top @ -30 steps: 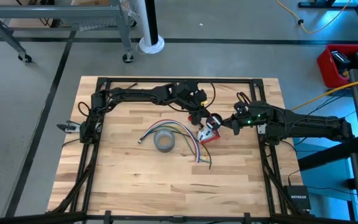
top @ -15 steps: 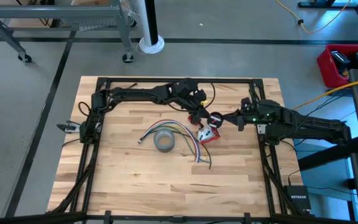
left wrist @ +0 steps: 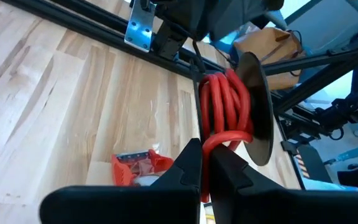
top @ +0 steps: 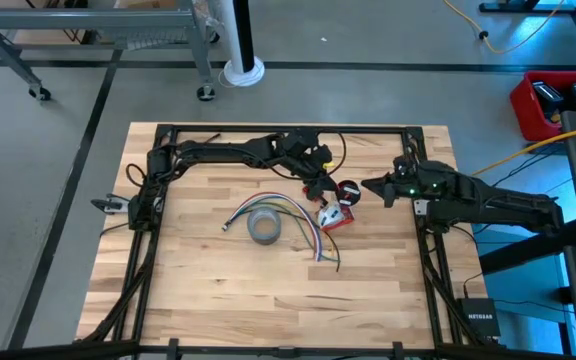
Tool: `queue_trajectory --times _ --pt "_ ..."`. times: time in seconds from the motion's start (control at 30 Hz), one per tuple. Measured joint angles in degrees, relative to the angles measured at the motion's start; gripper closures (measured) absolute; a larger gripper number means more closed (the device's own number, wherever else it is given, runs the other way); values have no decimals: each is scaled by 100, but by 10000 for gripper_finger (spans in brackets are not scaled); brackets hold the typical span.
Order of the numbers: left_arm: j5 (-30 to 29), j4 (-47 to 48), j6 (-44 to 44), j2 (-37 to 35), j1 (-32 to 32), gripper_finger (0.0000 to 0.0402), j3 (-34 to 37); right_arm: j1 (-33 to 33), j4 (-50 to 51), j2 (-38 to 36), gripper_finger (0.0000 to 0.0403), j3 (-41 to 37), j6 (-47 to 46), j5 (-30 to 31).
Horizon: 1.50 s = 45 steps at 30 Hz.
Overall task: Coil cords
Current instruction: Put the black spool on the table
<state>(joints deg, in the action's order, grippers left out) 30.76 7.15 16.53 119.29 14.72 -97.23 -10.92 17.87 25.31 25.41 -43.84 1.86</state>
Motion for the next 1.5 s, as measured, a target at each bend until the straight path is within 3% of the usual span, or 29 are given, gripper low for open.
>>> queue_trajectory --times 0.5,0.77,0.87,1.5 --pt "22 23 122 -219 245 401 2 0 -7 -1144 358 0 1 73" --pt "-93 1267 -359 -1068 749 401 0 0 343 -2073 358 -1 -7 72" --pt "-371 1910 -661 -1425 859 401 2 0 491 -2536 358 -2 -106 73" --pt "-2086 3995 -1403 -3260 1020 401 0 2 1215 -2457 358 398 -207 103"
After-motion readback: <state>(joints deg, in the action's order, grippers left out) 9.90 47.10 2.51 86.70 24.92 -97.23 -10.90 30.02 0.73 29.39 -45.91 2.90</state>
